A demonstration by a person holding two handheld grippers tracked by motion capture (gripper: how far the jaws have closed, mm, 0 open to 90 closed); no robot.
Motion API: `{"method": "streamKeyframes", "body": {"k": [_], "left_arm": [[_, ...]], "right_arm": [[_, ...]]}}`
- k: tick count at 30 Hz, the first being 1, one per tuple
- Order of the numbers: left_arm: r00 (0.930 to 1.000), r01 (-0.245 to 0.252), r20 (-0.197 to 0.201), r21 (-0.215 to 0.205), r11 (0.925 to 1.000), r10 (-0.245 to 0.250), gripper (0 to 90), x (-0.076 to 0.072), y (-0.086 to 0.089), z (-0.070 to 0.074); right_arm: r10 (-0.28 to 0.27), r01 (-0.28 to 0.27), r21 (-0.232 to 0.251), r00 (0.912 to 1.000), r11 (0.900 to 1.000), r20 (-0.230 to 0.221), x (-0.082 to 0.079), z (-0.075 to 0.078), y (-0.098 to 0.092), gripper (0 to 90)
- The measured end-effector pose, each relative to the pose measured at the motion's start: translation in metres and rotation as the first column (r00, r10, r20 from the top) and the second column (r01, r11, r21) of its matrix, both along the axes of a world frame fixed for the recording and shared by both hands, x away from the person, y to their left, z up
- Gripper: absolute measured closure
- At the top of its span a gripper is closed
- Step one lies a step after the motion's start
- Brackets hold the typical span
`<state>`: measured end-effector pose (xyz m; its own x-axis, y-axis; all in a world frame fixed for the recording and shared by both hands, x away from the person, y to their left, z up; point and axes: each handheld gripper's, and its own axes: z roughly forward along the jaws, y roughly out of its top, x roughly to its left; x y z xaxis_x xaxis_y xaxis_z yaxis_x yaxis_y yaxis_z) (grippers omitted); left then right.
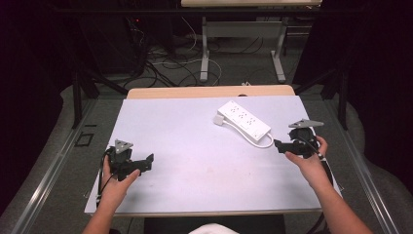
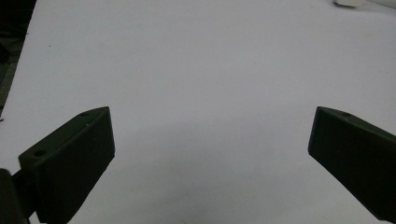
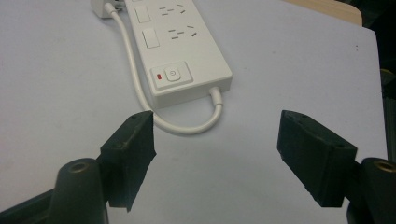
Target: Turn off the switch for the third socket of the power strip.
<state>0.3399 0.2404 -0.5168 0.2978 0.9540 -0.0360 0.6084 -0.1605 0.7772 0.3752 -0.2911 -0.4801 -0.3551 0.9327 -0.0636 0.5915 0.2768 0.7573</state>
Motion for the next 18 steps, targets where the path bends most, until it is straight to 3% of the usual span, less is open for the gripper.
{"method": "streamKeyframes", "body": {"k": [11, 18], "left_arm": [[0.9999, 0.010, -0.006, 0.015, 0.9998, -0.009, 0.9, 0.000, -0.001, -0.002], [0.9998, 0.013, -0.016, 0.000, 0.9999, -0.013, 2.0, 0.001, -0.002, -0.002]], "right_arm": [[0.029, -0.029, -0.011, 0.9996, 1.000, -0.003, 0.015, 0.008, 0.009, 32.4], [0.043, -0.043, -0.006, 0.9990, 0.999, -0.013, 0.028, 0.013, 0.017, 38.3]]}}
